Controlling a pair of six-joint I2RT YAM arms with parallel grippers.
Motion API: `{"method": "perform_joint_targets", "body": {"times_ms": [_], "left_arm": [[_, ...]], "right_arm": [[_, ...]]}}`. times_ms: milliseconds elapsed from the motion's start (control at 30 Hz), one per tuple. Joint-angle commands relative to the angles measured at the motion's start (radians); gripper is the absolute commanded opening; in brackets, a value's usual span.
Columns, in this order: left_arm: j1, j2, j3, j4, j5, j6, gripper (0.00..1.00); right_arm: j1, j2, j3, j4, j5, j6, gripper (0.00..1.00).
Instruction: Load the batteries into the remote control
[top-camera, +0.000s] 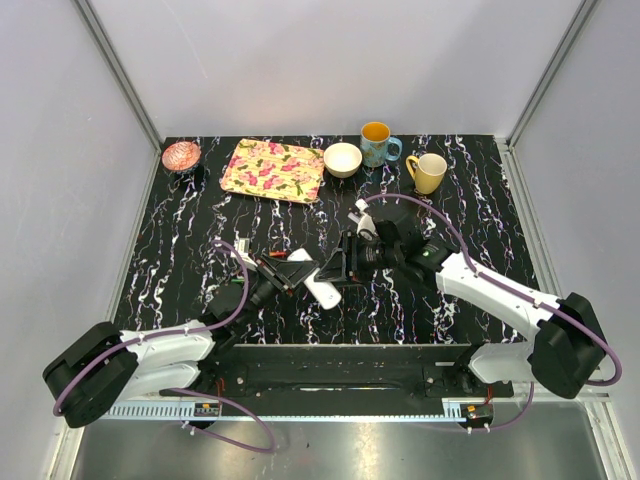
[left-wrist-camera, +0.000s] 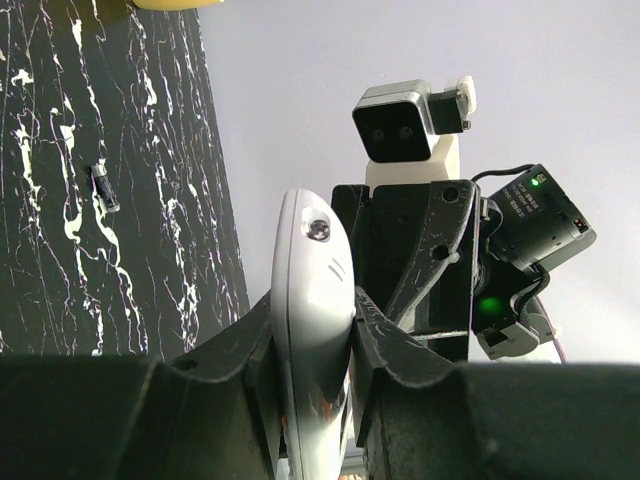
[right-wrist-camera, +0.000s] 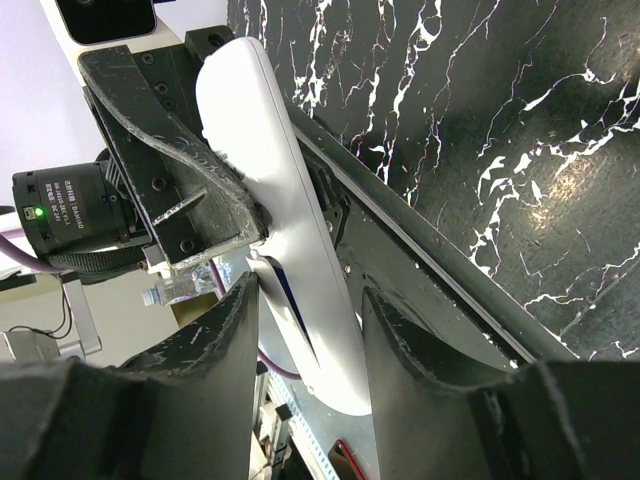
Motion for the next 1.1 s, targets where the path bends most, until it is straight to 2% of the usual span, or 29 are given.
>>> {"method": "perform_joint_targets", "body": {"times_ms": [0, 200, 367, 400, 467, 500, 633, 767, 967, 1067], "left_arm": [[-0.003, -0.036, 0.055, 0.182, -0.002, -0.023, 0.00], [-0.005, -0.036, 0.064, 0.192, 0.006, -0.021, 0.00], [-0.003, -0.041, 0.065, 0.133, 0.000, -0.009, 0.00], [-0.005, -0.042, 0.067, 0.114, -0.002, -0.007, 0.00], [-0.003, -0.047, 0.074, 0.035, -0.006, 0.000, 0.00], [-0.003, -0.050, 0.076, 0.009, -0.011, 0.003, 0.00], [-0.003, -0.050, 0.070, -0.076, -0.025, 0.010, 0.00], [-0.003, -0.036, 0.064, -0.084, -0.031, 0.010, 0.00], [-0.003, -0.021, 0.062, -0.104, -0.029, -0.001, 0.00], [-0.003, -0.024, 0.070, -0.130, -0.035, -0.004, 0.00]], "right_arm": [[0.002, 0.023, -0.032, -0.071, 0.004, -0.002, 0.00], [0.002, 0.035, -0.028, -0.094, 0.013, -0.019, 0.00], [0.002, 0.028, -0.002, -0.108, 0.014, -0.023, 0.00], [0.002, 0.028, 0.006, -0.115, 0.016, -0.025, 0.12], [0.002, 0.022, 0.034, -0.128, 0.019, -0.023, 0.25], [0.003, 0.016, 0.044, -0.135, 0.028, -0.025, 0.38], [0.002, 0.002, 0.104, -0.192, 0.053, -0.039, 0.57], [0.000, -0.004, 0.158, -0.227, 0.068, -0.049, 0.63], [0.003, -0.011, 0.222, -0.313, 0.112, -0.106, 0.65], [0.011, -0.012, 0.308, -0.440, 0.201, -0.188, 0.65]]}}
